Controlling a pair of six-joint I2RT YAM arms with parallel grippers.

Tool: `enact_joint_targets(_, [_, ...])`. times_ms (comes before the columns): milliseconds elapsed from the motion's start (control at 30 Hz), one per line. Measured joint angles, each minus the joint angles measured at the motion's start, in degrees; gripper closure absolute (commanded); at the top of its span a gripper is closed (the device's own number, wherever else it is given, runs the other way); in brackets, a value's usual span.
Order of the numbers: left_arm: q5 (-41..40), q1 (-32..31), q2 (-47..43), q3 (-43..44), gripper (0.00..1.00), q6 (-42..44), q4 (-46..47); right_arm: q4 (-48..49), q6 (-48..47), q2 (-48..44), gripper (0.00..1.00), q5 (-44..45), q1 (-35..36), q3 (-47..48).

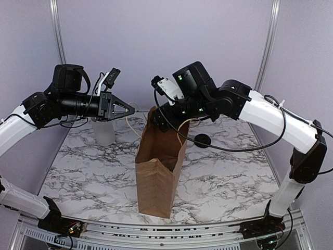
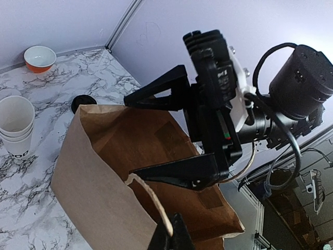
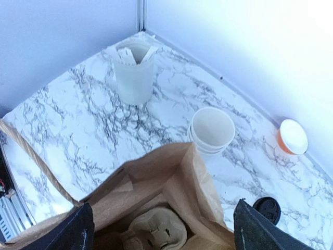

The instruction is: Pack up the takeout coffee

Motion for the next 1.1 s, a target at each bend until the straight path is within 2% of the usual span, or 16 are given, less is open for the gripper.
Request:
enact_joint_targets(300, [0.46,0.00,0.00,0.00,1.00,-0.63,0.04,11.39,3.13,-3.06,0.07,3.91,-0.81,-1.66])
enact_joint_targets(567, [0.44,0.00,0.00,0.11,1.00,-1.38,0.07,13.99,6.16,-4.94,0.08,3.43,-6.34,-2.84])
enact_joint_targets(767, [-0.96,0.00,0.00,0.96,1.00,-1.49,0.02,14.73,8.39,-12.55,0.08,2.95,-12.09,-9.70])
enact_joint_targets(933, [-5.51,0.00,-0.50,0.98,1.00,-1.46,-0.61,16.22,11.19,-19.12,0.09,0.66,-18.12,-17.64])
enact_joint_targets(1100, [-11.04,0.00,-2.91,0.98,1.00,-1.42,-2.56,17.09,13.46,-21.90,0.09,-1.55,-23.21,-23.93])
